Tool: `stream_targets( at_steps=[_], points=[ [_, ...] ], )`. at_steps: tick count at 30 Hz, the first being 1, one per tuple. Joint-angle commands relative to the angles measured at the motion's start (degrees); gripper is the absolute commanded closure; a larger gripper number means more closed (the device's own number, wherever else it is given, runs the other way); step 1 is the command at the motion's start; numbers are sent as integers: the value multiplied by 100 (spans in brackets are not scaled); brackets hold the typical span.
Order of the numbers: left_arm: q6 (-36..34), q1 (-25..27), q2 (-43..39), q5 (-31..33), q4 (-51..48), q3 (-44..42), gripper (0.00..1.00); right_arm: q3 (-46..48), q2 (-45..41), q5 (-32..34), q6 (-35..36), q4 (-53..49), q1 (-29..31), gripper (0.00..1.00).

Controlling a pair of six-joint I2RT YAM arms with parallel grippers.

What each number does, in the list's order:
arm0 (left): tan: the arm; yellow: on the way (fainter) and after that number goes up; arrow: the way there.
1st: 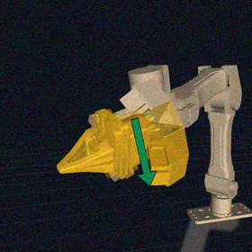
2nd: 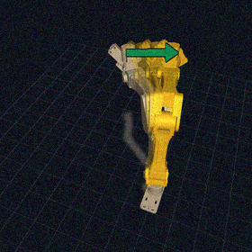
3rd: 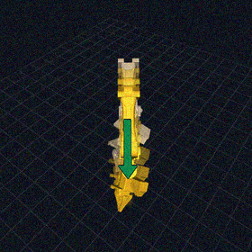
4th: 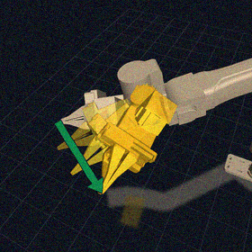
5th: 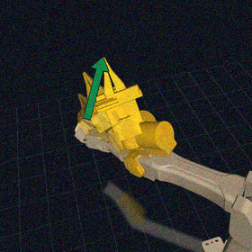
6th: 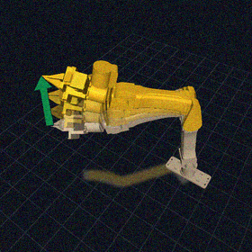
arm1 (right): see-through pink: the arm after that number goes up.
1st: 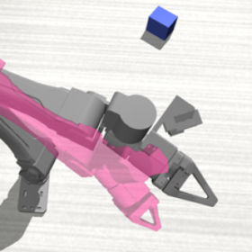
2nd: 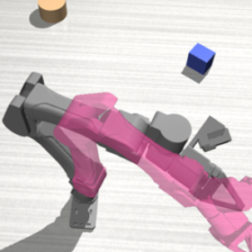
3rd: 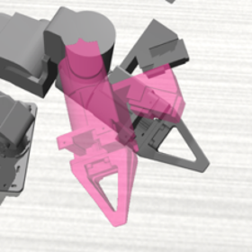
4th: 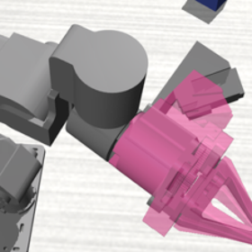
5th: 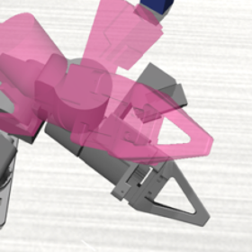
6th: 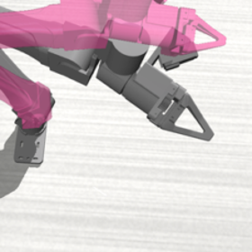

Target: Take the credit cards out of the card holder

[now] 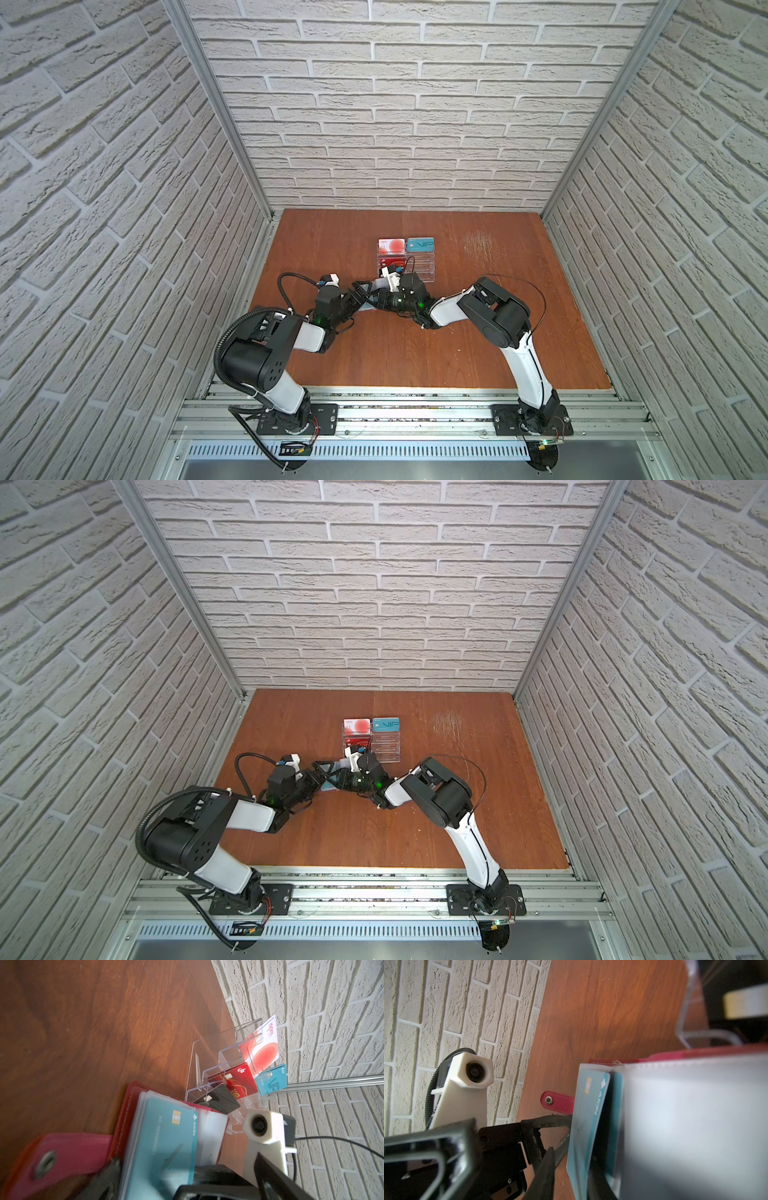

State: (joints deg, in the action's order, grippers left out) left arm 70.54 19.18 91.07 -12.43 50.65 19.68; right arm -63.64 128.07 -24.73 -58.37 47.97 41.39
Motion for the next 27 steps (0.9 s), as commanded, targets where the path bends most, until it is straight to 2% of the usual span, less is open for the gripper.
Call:
stream_targets(
  at_steps=[1, 27],
  points=[
    [64, -57, 27, -225, -380, -227, 2, 189, -159, -294, -8, 434, -56, 75],
    [-37, -253, 40, -325, -378, -395, 2, 578, -239, -874, -236, 1513, -315, 80]
  ],
)
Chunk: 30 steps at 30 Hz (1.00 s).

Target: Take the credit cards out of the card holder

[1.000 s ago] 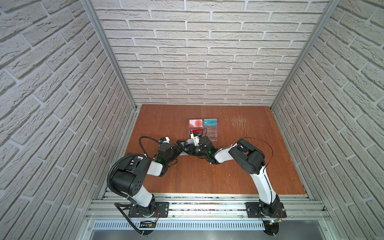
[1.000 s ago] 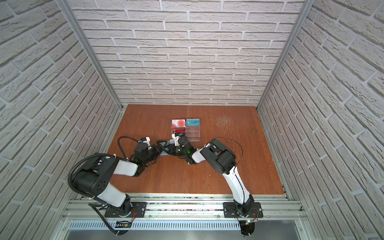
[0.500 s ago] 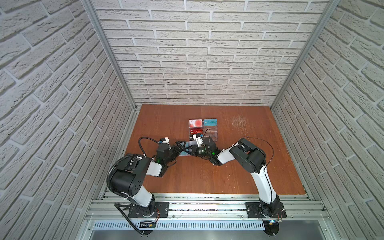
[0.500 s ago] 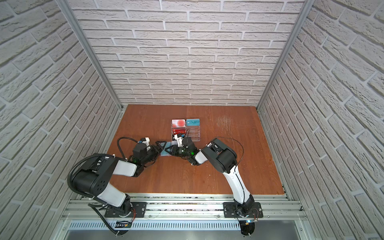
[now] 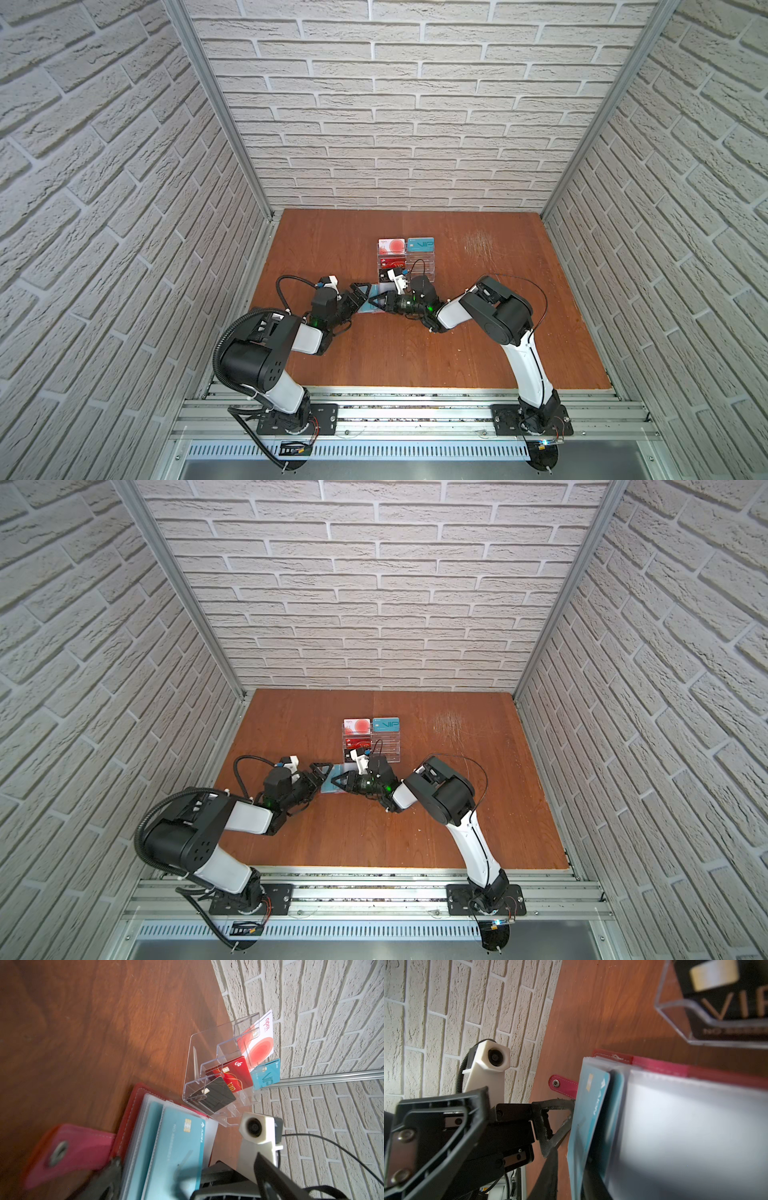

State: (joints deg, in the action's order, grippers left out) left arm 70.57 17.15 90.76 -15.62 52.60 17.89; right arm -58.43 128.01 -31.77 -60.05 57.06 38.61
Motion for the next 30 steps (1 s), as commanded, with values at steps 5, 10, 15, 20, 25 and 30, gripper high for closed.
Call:
stream_targets(
  at_steps=[5, 10, 15, 20, 25, 30],
  points=[
    [-58, -104, 73, -29, -559, -264, 2, 87, -256, -244, -74, 675, -88, 81],
    [-75, -160, 75, -66, -540, -303, 2, 69, -233, -299, -69, 675, -133, 81],
    [-89, -220, 47, -93, -540, -347, 2, 119, -230, -363, -86, 735, -194, 84],
    [-105, -246, 57, -102, -540, -365, 2, 110, -211, -444, -94, 774, -214, 84],
    [-106, -247, 63, -108, -541, -356, 2, 78, -155, -489, -129, 830, -214, 86],
    [-105, -247, 55, -117, -547, -349, 2, 69, -76, -538, -211, 997, -214, 88]
  ],
)
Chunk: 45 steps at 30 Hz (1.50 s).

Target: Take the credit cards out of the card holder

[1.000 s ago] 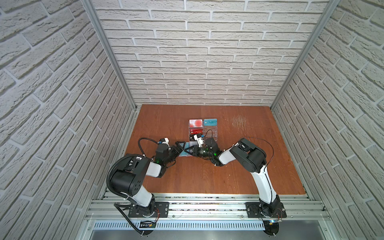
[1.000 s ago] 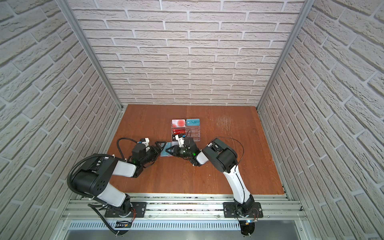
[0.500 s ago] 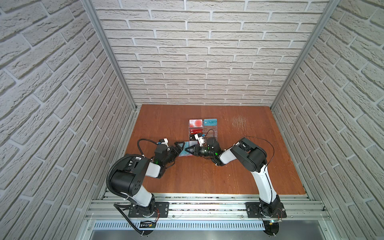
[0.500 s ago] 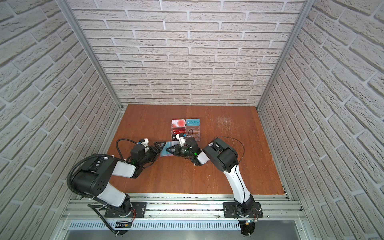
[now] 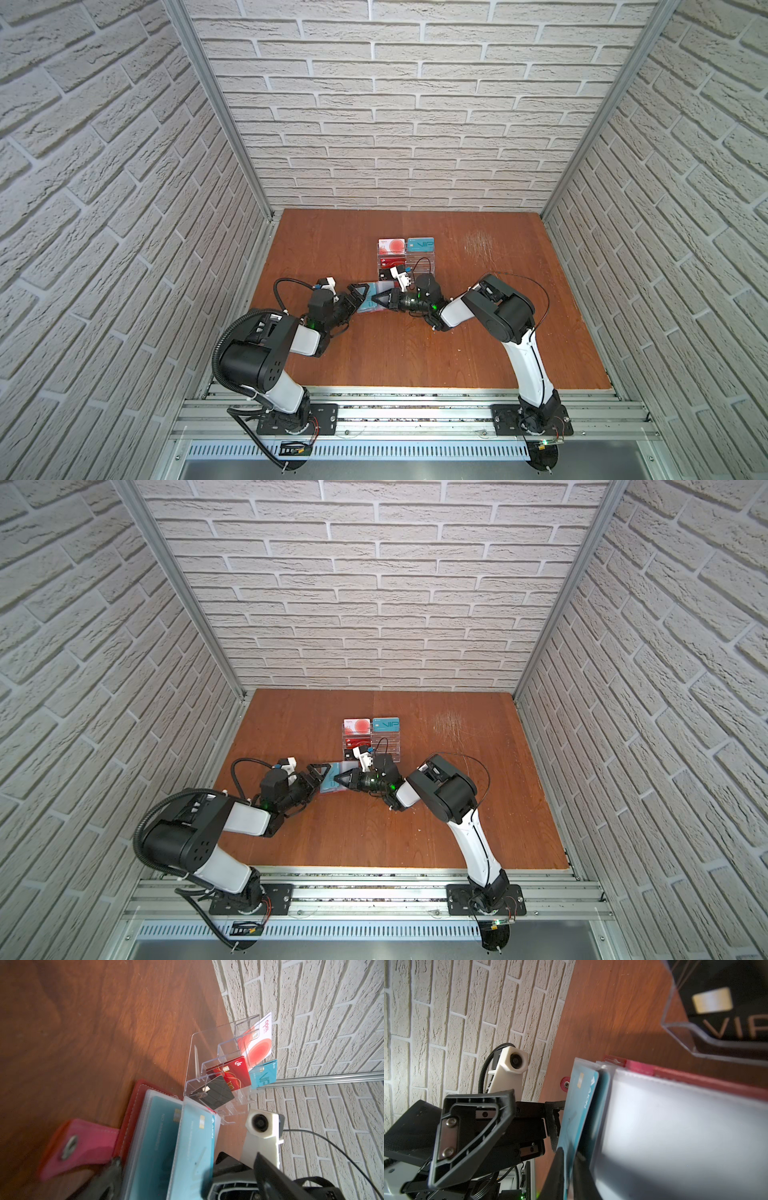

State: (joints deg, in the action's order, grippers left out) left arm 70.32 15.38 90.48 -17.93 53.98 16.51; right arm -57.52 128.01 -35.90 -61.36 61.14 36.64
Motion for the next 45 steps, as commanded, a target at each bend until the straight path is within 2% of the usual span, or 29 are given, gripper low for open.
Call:
stream_targets(
  at_steps=[1, 15, 29, 40, 45],
  points=[
    [-90, -68, 84, 115, -687, -210, 2, -23, -66, -132, -94, 620, -17, 89],
    [-115, -70, 101, 119, -700, -201, 2, -6, 10, -189, -108, 662, -85, 86],
    [-125, -70, 109, 116, -687, -219, 2, 28, 232, -175, -475, 1202, -158, 83],
    [-111, -70, 99, 135, -678, -236, 2, -171, 461, -172, -609, 1249, -88, 76],
    [-108, -74, 85, 127, -688, -241, 2, -187, 504, -91, -710, 1392, -63, 78]
  ],
)
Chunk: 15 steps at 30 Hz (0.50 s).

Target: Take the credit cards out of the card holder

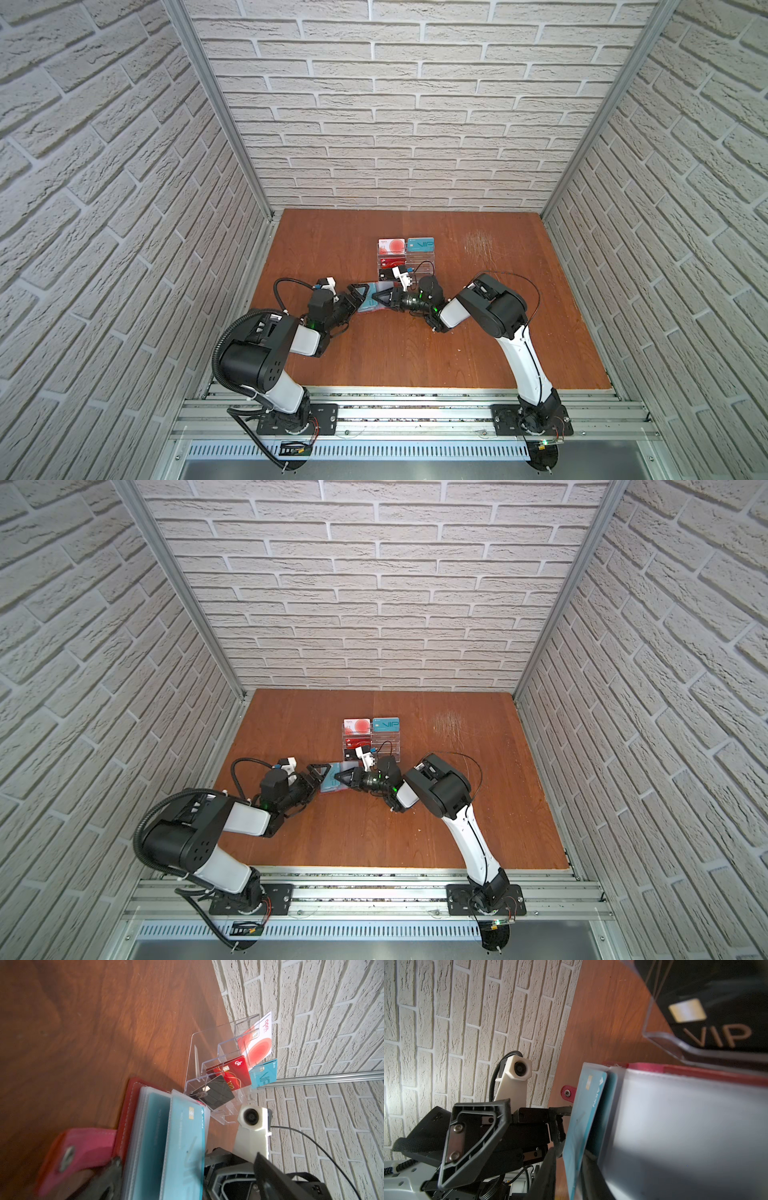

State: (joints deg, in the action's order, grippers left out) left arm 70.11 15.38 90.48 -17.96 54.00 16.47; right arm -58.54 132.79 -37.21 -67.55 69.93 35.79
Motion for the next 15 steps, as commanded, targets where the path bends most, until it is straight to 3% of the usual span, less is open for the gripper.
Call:
stream_targets(
  at_steps=[1, 15],
  points=[
    [-85, -78, 86, 128, -689, -241, 2, -67, 13, 64, -108, 521, 3, 78],
    [-103, -114, 156, 90, -625, -276, 2, 31, 19, -67, -474, 1071, -186, 85]
  ],
)
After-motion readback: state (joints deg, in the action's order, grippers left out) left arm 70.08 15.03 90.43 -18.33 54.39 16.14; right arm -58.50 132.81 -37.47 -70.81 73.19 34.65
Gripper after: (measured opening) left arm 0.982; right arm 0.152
